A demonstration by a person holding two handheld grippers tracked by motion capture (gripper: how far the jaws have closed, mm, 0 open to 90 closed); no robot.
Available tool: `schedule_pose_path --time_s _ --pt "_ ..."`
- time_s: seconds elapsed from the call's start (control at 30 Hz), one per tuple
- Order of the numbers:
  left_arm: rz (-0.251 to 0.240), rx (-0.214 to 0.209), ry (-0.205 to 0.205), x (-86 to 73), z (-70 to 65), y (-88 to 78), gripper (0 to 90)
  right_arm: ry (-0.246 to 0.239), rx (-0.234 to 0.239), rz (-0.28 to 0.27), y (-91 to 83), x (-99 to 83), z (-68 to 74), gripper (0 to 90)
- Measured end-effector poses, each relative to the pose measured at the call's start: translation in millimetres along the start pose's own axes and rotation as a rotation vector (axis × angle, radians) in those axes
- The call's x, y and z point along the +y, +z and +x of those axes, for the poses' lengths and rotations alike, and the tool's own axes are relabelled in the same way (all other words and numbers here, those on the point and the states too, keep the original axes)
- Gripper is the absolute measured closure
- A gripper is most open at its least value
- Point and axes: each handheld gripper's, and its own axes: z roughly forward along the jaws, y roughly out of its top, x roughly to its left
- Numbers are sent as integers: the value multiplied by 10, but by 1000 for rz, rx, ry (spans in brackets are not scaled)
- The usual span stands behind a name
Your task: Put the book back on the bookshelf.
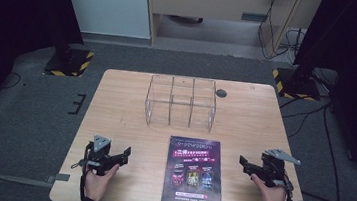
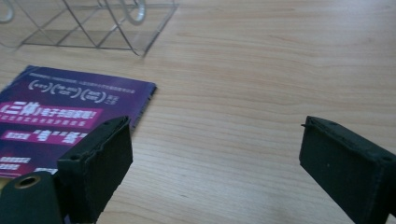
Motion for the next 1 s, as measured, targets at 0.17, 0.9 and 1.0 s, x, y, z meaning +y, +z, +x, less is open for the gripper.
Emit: schedule_pose_path --time_s 0.17,0.9,1.0 --pt "-16 -19 6 35 -80 -33 180 -2 27 -26 -26 46 96 93" --pt "-54 -79 72 233 -550 34 203 -52 81 -96 -88 279 323 106" --pt "-49 -88 80 236 -634 69 203 -53 92 -95 -73 272 366 107"
